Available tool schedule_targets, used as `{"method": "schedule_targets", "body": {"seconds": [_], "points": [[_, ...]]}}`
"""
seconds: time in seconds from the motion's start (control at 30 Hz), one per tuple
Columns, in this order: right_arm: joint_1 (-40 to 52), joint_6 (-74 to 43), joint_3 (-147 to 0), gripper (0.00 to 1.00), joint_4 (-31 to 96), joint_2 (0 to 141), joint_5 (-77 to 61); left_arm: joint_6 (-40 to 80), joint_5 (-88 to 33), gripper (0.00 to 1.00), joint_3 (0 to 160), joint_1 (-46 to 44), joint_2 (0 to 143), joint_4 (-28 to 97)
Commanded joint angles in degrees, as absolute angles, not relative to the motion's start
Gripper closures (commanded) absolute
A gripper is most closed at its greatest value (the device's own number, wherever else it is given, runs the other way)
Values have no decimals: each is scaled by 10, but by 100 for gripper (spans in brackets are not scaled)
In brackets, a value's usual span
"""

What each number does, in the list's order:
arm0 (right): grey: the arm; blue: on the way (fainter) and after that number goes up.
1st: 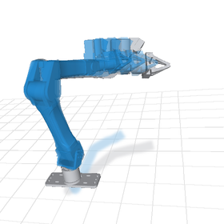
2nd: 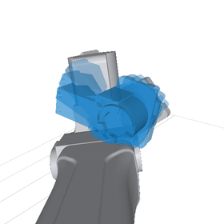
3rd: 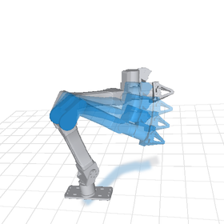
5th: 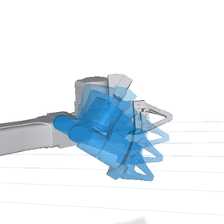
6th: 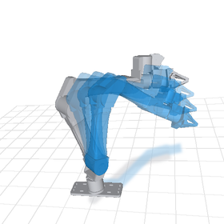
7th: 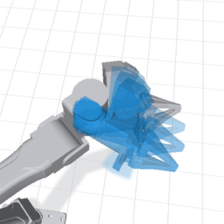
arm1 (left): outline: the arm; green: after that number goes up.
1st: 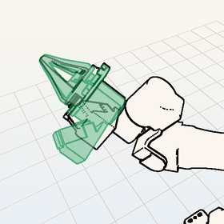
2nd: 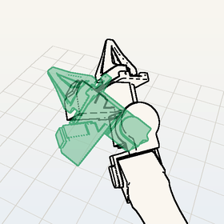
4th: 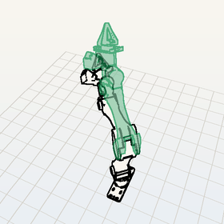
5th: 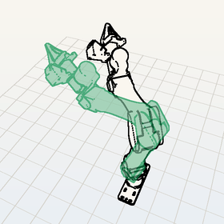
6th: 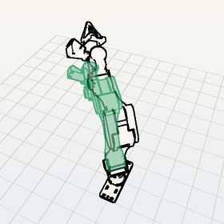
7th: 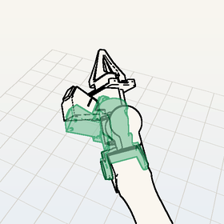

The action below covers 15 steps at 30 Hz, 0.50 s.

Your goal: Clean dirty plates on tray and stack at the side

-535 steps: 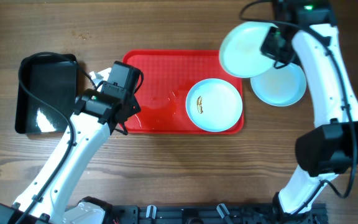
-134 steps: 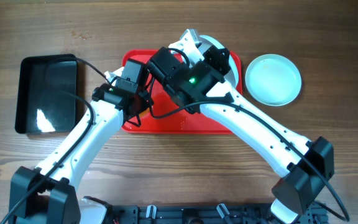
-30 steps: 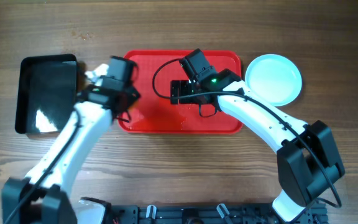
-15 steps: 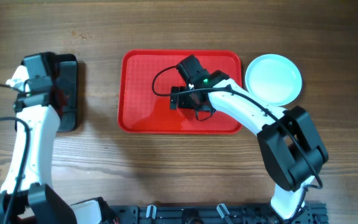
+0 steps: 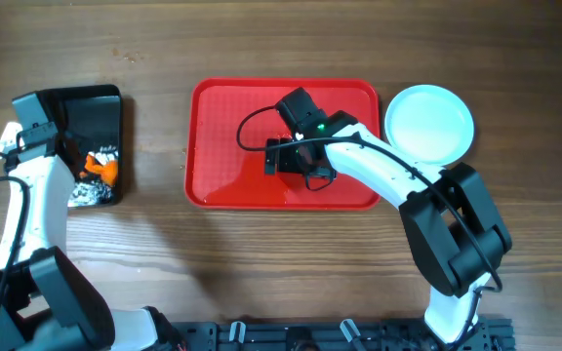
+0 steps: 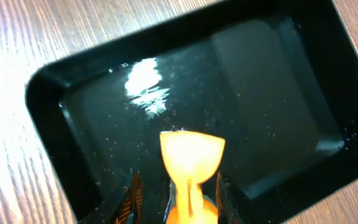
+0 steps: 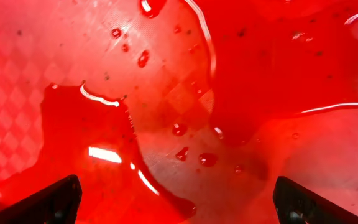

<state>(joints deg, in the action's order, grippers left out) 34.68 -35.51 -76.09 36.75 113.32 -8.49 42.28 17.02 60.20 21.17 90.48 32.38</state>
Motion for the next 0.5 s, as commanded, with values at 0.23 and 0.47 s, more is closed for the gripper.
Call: {"method": "schedule_targets", "body": {"seconds": [0.23, 0.47], "points": [[345, -315, -761, 0, 375, 1078, -137, 420, 4, 55, 599, 212, 769, 371], [345, -321, -761, 0, 427, 942, -86, 423, -205, 0, 599, 212, 671, 431]]}}
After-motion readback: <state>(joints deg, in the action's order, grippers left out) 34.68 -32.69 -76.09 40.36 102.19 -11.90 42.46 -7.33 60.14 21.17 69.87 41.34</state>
